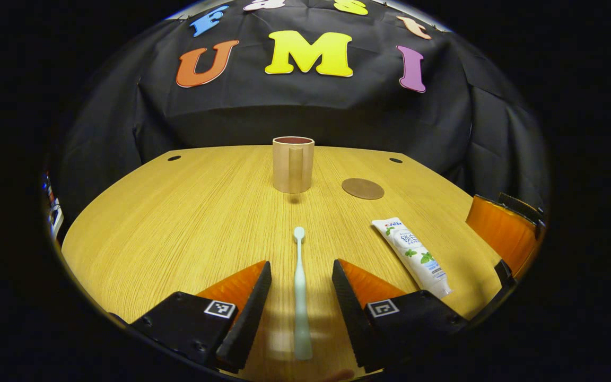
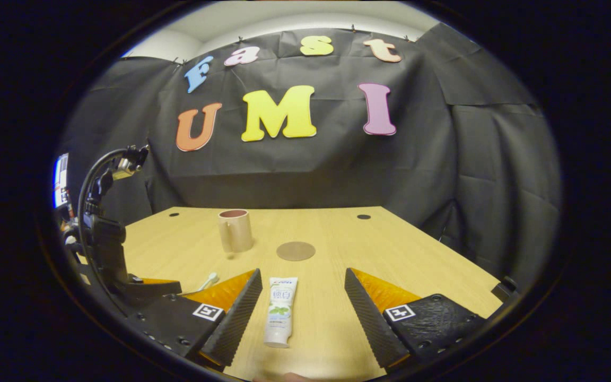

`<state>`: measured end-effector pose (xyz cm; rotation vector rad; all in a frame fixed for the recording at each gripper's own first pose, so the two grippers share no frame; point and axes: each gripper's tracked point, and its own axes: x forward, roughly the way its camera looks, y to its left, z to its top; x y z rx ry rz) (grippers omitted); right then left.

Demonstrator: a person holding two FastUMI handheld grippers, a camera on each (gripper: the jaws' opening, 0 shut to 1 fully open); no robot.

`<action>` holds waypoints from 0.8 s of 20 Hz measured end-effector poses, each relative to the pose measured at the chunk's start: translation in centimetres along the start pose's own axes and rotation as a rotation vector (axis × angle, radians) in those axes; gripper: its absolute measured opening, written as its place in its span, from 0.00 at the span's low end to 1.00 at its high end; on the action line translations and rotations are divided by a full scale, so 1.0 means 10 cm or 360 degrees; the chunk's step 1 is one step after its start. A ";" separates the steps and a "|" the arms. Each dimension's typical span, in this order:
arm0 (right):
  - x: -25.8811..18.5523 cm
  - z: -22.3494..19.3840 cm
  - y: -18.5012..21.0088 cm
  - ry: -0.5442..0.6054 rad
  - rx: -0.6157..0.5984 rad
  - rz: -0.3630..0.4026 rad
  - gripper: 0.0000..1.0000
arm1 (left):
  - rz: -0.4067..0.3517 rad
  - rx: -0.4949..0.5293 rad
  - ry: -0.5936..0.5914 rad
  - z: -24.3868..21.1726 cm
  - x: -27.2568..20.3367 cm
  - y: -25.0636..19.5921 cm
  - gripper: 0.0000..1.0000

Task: Put the toothbrush and toothpaste on the desktop into the cup, then pick up the cup and place it on the coaster on the desktop.

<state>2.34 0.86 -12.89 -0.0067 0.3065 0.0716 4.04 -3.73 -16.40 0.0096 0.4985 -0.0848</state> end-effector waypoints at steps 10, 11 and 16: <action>0.10 -0.10 0.16 0.0083 -0.0061 0.0012 0.97 | 0.0015 -0.0074 0.0090 -0.14 0.07 0.09 0.13; 0.13 -0.12 0.19 0.0106 -0.0075 0.0012 0.95 | 0.0005 -0.0085 0.0089 -0.14 0.06 0.10 0.11; 0.24 -0.31 0.29 0.0232 -0.0091 0.0017 0.95 | -0.0020 -0.0149 0.0020 0.01 -0.04 0.14 0.08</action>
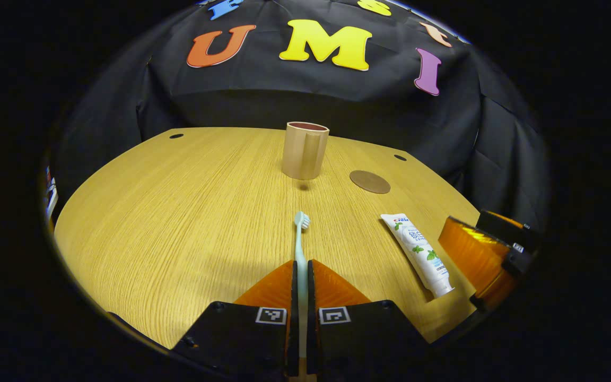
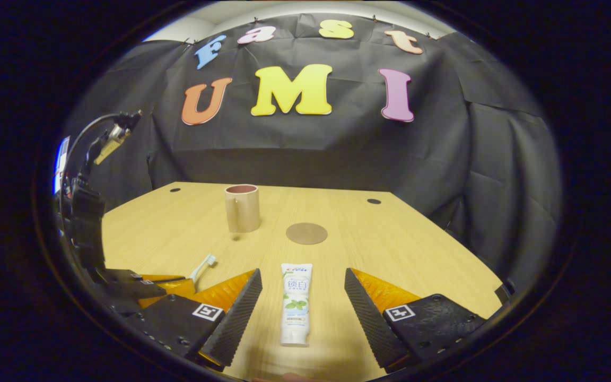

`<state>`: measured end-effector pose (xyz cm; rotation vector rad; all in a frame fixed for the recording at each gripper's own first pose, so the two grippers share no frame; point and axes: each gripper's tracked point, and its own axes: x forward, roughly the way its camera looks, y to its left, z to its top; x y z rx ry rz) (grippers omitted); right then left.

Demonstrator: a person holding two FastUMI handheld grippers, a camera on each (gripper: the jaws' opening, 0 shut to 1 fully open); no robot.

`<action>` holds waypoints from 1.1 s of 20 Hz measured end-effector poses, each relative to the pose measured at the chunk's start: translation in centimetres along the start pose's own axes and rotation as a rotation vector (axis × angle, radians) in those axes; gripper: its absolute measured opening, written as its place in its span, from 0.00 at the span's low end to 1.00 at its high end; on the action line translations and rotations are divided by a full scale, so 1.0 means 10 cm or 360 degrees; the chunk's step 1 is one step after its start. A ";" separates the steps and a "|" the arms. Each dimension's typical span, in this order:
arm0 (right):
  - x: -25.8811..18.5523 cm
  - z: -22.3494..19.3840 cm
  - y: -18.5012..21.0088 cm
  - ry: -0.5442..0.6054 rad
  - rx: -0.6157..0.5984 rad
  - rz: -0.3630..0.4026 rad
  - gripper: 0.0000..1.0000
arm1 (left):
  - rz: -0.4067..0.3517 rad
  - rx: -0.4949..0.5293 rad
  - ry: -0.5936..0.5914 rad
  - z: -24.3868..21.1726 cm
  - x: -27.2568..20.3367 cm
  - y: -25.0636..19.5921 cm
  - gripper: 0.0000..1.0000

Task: Put the toothbrush and toothpaste on the desktop into the cup, then pick up the cup and place it on the coaster on the desktop.

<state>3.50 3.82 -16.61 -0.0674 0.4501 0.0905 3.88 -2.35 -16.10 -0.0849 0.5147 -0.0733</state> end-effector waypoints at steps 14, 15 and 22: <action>0.41 -0.45 -0.07 0.0412 0.0118 -0.0031 0.69 | 0.0019 0.0144 -0.0438 0.69 -0.60 -0.05 0.08; 0.46 -0.52 -0.05 0.0454 0.0123 -0.0019 0.65 | 0.0018 0.0159 -0.0460 0.72 -0.63 -0.07 0.08; 0.44 -0.48 0.00 0.0450 0.0186 0.0159 0.33 | 0.0021 0.0151 -0.0593 0.93 -0.71 0.00 0.08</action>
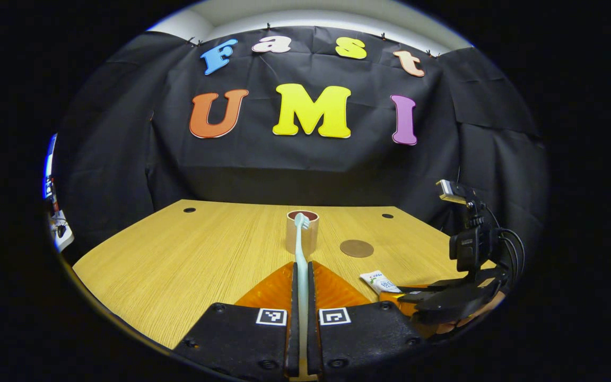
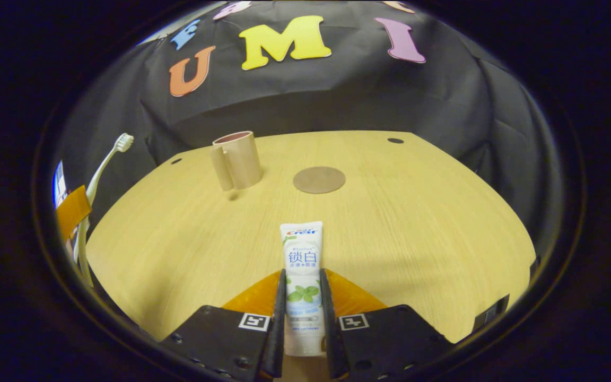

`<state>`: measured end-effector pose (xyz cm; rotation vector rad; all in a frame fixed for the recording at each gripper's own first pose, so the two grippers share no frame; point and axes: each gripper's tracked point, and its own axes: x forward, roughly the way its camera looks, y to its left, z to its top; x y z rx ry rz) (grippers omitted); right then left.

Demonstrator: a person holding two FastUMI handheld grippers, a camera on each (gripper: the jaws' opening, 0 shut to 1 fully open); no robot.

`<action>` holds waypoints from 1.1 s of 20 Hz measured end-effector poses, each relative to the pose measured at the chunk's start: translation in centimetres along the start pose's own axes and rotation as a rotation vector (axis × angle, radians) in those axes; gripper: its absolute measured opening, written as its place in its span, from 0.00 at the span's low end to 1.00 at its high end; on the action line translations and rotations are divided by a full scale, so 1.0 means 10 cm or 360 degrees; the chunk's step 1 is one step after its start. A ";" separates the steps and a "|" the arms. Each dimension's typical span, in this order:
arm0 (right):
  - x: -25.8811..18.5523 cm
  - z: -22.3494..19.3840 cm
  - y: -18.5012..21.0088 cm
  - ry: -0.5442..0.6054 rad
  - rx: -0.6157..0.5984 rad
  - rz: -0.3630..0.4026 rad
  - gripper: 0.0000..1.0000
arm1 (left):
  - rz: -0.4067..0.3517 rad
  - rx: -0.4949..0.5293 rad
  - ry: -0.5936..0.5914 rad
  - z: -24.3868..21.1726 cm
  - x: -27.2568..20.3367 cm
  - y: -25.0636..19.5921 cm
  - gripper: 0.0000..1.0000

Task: Put the toothbrush and toothpaste on the desktop into the cup, then pick up the cup and place it on the coaster on the desktop.

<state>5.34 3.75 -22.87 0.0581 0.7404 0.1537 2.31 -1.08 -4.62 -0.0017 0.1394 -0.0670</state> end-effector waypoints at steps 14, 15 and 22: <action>-0.76 0.84 0.16 -0.0634 -0.0100 0.0205 0.28 | -0.0076 -0.0116 -0.0093 0.83 1.36 0.13 0.08; -0.78 0.83 0.15 -0.0642 -0.0095 0.0210 0.28 | -0.0072 -0.0095 -0.0109 0.92 1.49 0.14 0.08; -0.68 0.77 -0.04 -0.0608 -0.0065 0.0172 0.30 | -0.0180 0.0039 -0.0217 1.26 2.33 0.01 0.08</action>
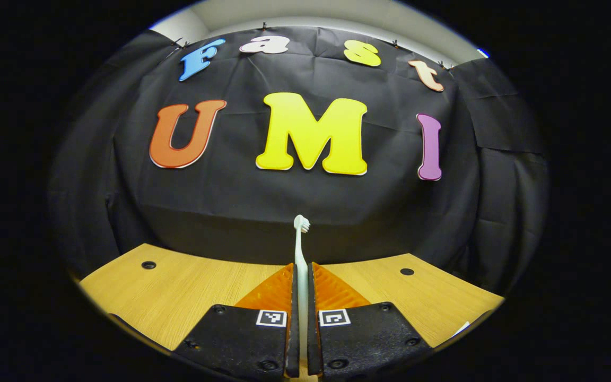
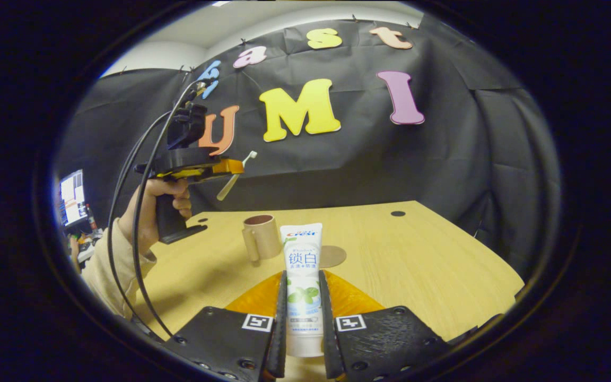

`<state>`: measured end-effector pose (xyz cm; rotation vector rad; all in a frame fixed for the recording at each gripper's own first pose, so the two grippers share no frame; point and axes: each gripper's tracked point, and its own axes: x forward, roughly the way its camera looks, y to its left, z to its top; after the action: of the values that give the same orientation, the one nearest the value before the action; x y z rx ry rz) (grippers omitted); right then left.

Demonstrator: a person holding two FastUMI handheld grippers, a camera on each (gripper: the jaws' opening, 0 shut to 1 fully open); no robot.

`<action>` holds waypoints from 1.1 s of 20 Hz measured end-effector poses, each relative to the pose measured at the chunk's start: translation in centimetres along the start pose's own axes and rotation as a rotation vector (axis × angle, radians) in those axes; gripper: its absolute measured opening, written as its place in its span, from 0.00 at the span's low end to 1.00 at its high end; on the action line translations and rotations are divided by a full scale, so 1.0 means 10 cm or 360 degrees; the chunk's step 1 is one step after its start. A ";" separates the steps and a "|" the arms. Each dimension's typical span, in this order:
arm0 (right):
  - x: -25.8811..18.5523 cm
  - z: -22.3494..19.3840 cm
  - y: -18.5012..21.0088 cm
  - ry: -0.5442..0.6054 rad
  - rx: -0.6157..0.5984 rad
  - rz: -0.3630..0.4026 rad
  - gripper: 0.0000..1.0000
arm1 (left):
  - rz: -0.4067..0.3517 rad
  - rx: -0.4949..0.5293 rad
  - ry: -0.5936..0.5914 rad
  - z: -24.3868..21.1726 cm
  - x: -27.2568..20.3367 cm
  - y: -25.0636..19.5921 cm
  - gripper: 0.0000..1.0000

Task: Put the toothbrush and toothpaste on the desktop into the cup, then pick up the cup and place it on the coaster on the desktop.

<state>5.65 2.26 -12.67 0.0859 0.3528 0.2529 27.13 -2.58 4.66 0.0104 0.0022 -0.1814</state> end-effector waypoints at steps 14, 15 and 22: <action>0.17 -0.13 -0.12 0.0031 0.0018 -0.0016 0.28 | -0.0082 -0.0130 0.0058 -0.32 0.21 -0.08 0.12; 0.17 -0.14 -0.12 0.0033 0.0018 -0.0019 0.31 | -0.0081 -0.0125 0.0062 -0.34 0.20 -0.08 0.13; 0.21 -0.16 -0.12 0.0039 0.0022 -0.0033 0.28 | -0.0087 -0.0087 0.0048 -0.29 0.11 -0.09 0.08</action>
<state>7.22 1.68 -15.01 0.0928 0.3800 0.2311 28.01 -3.58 1.76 -0.0414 0.0374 -0.2359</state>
